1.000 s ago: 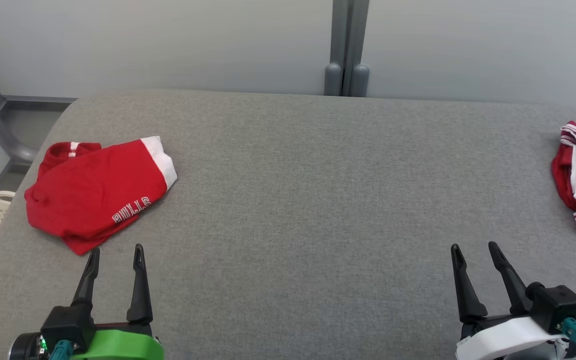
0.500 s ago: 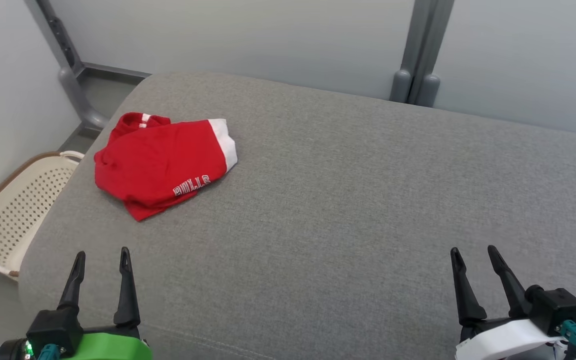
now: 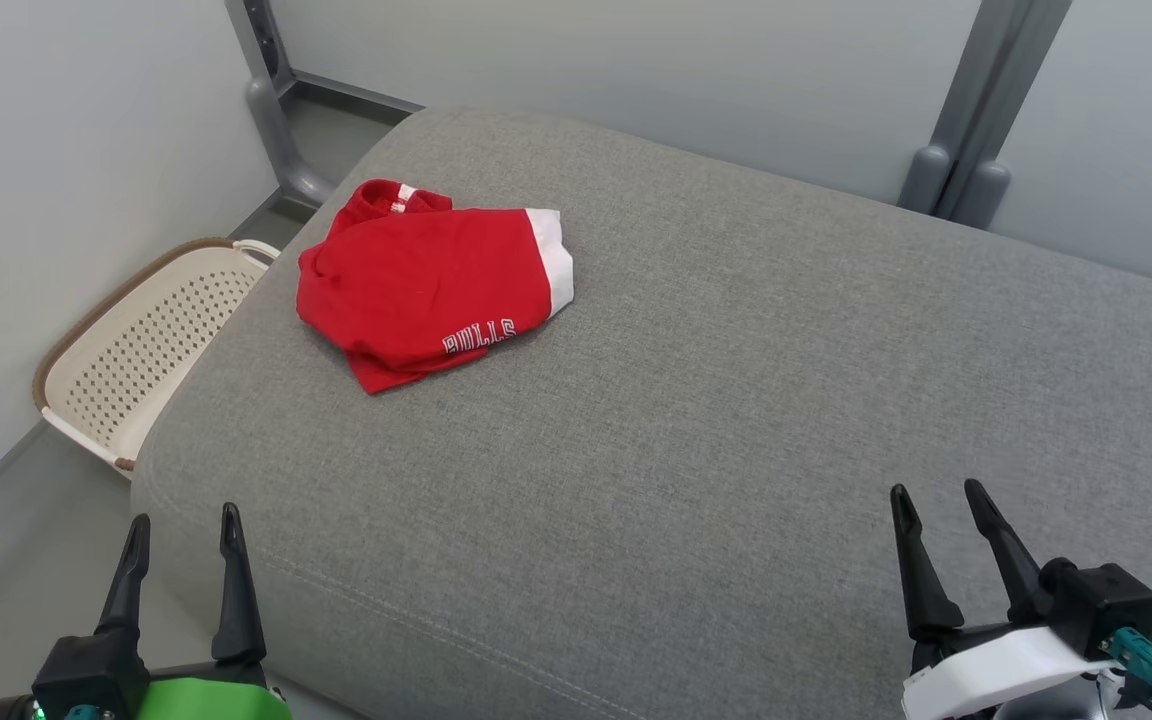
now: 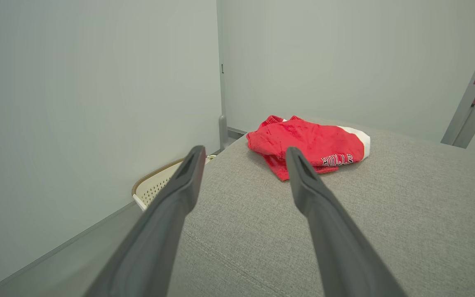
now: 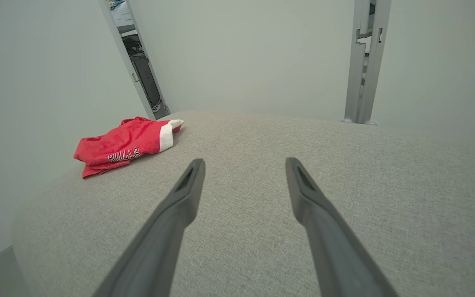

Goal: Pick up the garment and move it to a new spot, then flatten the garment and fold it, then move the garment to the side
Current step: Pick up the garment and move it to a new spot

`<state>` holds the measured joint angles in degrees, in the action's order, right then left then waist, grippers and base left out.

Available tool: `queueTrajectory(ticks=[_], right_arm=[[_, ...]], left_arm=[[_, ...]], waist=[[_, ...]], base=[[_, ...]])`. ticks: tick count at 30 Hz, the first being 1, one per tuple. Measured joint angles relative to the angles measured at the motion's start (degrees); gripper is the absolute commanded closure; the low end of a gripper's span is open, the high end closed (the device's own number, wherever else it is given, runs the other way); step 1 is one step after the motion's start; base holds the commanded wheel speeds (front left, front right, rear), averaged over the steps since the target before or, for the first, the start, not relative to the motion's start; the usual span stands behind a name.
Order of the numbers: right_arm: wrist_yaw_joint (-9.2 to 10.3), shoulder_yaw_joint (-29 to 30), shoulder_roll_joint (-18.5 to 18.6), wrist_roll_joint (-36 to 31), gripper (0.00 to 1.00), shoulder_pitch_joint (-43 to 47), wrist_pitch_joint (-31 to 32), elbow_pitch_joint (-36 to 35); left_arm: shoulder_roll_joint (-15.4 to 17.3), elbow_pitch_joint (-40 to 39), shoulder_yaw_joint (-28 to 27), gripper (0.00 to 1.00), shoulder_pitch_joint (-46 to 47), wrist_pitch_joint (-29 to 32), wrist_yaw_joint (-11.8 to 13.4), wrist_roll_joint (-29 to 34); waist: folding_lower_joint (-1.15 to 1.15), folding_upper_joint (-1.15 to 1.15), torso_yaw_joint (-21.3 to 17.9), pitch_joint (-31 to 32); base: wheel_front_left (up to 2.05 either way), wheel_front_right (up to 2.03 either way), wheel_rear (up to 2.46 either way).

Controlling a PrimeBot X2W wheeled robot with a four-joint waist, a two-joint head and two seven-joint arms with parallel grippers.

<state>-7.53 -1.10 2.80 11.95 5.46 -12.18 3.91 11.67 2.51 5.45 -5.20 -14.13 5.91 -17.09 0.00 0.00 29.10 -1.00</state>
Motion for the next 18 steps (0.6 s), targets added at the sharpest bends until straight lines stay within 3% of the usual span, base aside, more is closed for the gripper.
queueTrajectory(ticks=[11,18], right_arm=[[0.0,0.2,0.01,-0.55,0.0,-0.43,0.3,0.04],[0.0,1.67,0.01,-2.63,0.0,-1.12,2.04,-2.48]], left_arm=[[0.13,0.47,-0.31,0.0,-0.07,-0.34,0.07,-0.24],[0.71,2.08,-0.96,0.0,4.89,-0.57,-0.83,-0.62]], waist=[[0.0,0.0,0.12,-0.77],[0.0,0.0,-2.01,-2.34]], base=[[0.0,0.0,0.0],[0.0,0.0,0.0]])
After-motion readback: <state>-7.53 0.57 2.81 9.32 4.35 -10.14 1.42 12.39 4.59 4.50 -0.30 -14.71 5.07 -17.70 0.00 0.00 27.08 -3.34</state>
